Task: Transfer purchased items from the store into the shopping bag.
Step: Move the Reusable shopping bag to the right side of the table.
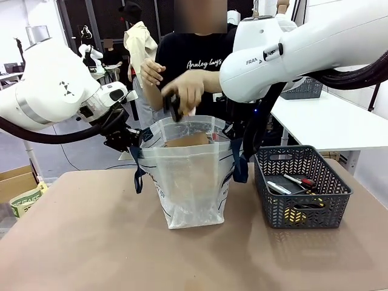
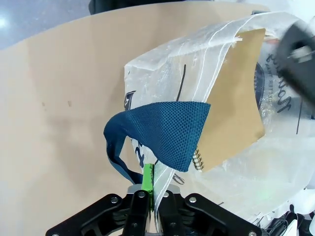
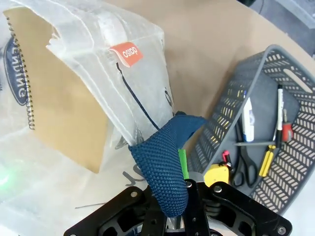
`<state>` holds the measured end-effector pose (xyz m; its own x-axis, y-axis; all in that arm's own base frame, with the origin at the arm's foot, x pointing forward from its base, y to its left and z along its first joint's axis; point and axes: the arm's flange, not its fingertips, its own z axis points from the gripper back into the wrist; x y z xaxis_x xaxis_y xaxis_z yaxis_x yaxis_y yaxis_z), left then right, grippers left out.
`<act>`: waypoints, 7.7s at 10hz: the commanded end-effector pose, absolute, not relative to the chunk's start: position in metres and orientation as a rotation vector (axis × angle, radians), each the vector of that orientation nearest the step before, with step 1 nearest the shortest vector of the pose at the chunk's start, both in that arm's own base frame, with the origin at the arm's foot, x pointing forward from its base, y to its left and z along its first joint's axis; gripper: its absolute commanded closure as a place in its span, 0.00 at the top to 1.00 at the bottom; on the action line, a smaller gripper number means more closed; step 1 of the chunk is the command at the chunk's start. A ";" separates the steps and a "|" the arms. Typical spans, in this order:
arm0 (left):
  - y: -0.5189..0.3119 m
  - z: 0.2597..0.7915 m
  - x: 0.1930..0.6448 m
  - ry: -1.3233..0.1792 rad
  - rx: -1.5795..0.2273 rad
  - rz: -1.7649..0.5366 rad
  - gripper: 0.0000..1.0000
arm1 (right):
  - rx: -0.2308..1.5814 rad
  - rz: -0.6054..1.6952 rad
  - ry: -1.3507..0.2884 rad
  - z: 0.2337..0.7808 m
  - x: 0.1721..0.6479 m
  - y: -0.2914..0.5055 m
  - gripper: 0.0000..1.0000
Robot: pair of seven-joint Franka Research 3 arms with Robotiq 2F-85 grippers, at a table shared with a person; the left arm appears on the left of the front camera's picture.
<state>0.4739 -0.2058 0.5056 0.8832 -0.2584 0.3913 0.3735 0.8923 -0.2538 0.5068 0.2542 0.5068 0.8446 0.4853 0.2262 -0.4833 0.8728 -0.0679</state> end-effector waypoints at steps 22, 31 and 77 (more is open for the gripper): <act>-0.206 0.506 0.474 -0.359 -0.331 -0.335 0.00 | -0.008 0.512 -0.241 0.507 0.507 0.254 0.00; -0.206 0.506 0.474 -0.359 -0.331 -0.335 0.00 | -0.008 0.512 -0.241 0.507 0.507 0.254 0.00; -0.207 0.503 0.478 -0.343 -0.290 -0.370 0.00 | -0.146 0.578 -0.310 0.505 0.499 0.260 0.00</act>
